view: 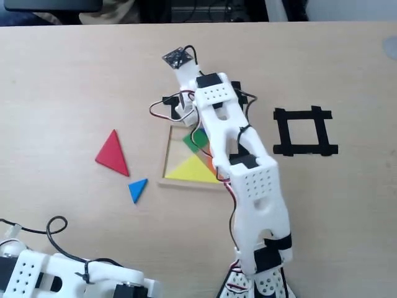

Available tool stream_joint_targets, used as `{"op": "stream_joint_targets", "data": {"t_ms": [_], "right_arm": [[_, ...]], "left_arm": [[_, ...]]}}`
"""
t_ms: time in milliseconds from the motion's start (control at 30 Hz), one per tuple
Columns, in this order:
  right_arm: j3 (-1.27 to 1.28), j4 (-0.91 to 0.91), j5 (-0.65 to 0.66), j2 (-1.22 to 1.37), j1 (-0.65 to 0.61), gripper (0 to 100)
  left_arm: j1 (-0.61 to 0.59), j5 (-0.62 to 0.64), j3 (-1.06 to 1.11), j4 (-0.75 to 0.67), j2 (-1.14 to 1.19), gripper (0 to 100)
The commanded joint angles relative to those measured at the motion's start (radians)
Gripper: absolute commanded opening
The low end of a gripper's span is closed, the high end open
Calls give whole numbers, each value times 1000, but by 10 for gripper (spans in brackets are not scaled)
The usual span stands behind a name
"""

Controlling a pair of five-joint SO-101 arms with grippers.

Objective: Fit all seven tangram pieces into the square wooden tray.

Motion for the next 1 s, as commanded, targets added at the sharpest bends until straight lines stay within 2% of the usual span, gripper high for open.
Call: {"op": "stream_joint_targets", "data": {"t_ms": [0, 267, 433, 600, 700, 833, 967], "right_arm": [[-36, 29, -5, -12, -34, 11], [-38, 66, -32, -150, -54, 11], [4, 130, -34, -309, -176, 11], [166, 186, -25, -361, -308, 11], [294, 190, -12, -455, -362, 11], [576, 72, 55, -716, -450, 11], [969, -170, 135, -1027, -499, 11]], "left_arm": [[4, 0, -13, -17, -6, 30], [5, 3, -21, -15, -6, 30], [1, 5, -19, -15, -6, 30], [-2, 6, -18, -15, -6, 30], [-48, 6, -22, -15, -6, 30], [-54, 6, -22, -15, -6, 30], [-54, 6, -22, -15, -6, 30]]}}
